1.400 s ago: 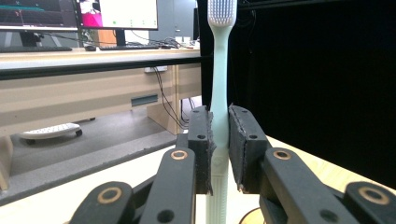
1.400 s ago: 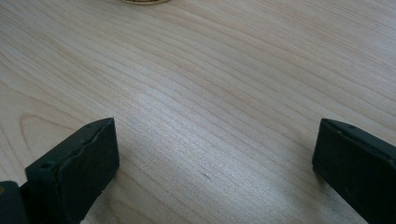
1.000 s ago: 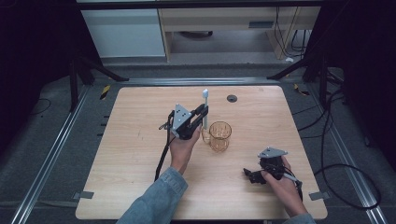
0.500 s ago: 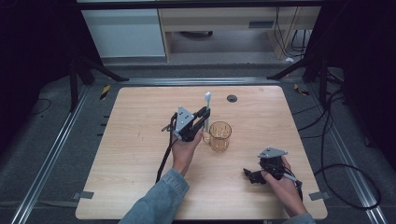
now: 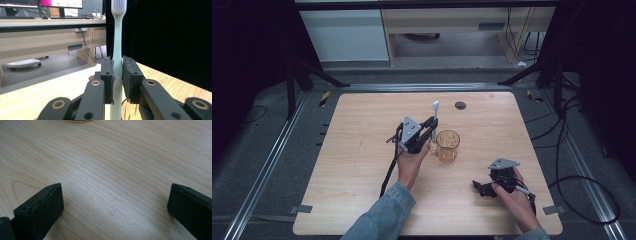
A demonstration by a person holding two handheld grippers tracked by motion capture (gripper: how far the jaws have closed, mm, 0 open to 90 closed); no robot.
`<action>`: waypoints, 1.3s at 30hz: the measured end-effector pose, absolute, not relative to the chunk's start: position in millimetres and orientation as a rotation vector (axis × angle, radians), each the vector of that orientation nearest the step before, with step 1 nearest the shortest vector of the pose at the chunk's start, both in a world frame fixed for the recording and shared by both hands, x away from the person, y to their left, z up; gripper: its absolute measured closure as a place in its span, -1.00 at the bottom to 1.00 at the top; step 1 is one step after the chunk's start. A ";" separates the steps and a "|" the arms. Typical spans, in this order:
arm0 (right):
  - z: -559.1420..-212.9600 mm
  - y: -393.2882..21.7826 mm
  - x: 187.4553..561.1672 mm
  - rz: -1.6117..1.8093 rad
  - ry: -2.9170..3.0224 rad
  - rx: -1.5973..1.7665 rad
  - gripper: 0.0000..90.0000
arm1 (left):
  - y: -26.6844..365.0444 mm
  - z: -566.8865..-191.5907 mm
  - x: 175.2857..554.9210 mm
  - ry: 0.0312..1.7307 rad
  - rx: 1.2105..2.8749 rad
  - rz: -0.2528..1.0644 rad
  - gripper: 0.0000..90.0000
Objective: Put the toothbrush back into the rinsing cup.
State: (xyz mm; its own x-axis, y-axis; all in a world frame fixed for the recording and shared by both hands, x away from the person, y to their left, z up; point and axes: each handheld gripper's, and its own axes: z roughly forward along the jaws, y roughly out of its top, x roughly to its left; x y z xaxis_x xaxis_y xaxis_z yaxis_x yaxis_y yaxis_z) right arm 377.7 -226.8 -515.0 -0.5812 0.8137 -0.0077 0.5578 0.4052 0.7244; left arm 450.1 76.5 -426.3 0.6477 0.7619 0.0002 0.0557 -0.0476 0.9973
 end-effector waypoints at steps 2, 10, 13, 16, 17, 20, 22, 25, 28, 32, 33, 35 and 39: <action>-515.0 -226.8 377.7 0.984 2.308 1.181 -0.98 | 76.4 -427.4 449.9 0.710 1.530 0.659 0.75; -515.0 -226.8 377.7 0.985 2.310 1.179 -0.98 | 75.9 -430.4 449.3 0.711 1.535 0.657 0.75; -515.0 -226.8 377.7 0.985 2.310 1.179 -0.98 | 76.8 -432.3 449.0 0.717 1.535 0.654 0.75; -515.2 -226.9 377.8 0.983 2.309 1.174 -0.98 | 77.5 -434.2 449.3 0.721 1.538 0.652 0.75; -515.3 -226.9 377.9 0.984 2.309 1.173 -0.98 | 77.3 -434.8 449.3 0.723 1.539 0.650 0.75; -515.3 -226.9 377.9 0.986 2.309 1.173 -0.98 | 77.0 -436.5 448.9 0.722 1.545 0.652 0.75; -515.3 -226.9 377.9 0.984 2.309 1.172 -0.98 | 76.8 -437.7 448.7 0.725 1.545 0.650 0.75; -515.3 -226.9 377.9 0.985 2.310 1.171 -0.98 | 77.7 -439.2 448.4 0.726 1.550 0.650 0.75; -515.3 -226.9 377.9 0.984 2.309 1.172 -0.98 | 78.4 -440.7 448.5 0.729 1.554 0.648 0.75; -515.1 -226.7 377.8 0.987 2.311 1.177 -0.98 | 77.5 -442.3 447.6 0.726 1.560 0.647 0.75; -515.3 -226.9 377.9 0.986 2.310 1.173 -0.98 | 77.2 -442.7 447.4 0.727 1.559 0.645 0.75; -515.1 -226.7 377.7 0.988 2.311 1.178 -0.98 | 77.3 -443.3 446.9 0.727 1.563 0.646 0.75; -515.2 -226.8 377.8 0.986 2.310 1.176 -0.98 | 79.2 -445.2 446.7 0.729 1.573 0.647 0.75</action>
State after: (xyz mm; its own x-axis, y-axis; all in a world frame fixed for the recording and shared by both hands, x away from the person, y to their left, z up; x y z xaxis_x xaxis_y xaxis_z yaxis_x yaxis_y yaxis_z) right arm 377.8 -226.8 -515.2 -0.5853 0.8108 -0.0081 0.5550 0.4079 0.7249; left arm 446.7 79.2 -445.2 0.6458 0.7635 0.0010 0.0912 -0.0784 0.9927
